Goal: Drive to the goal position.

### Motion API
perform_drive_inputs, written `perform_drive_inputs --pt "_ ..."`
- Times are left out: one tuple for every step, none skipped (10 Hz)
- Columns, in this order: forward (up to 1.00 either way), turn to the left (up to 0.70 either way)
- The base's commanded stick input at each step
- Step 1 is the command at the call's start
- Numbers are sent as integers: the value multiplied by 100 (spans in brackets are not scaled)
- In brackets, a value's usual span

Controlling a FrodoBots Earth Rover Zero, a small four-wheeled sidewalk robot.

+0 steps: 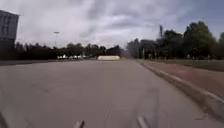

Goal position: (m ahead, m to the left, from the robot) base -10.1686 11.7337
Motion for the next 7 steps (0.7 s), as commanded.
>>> perform_drive_inputs --pt "0 0" --pt "0 0" --pt "0 0" --pt "0 0" --pt "0 36" --pt "0 45" --pt "0 45"
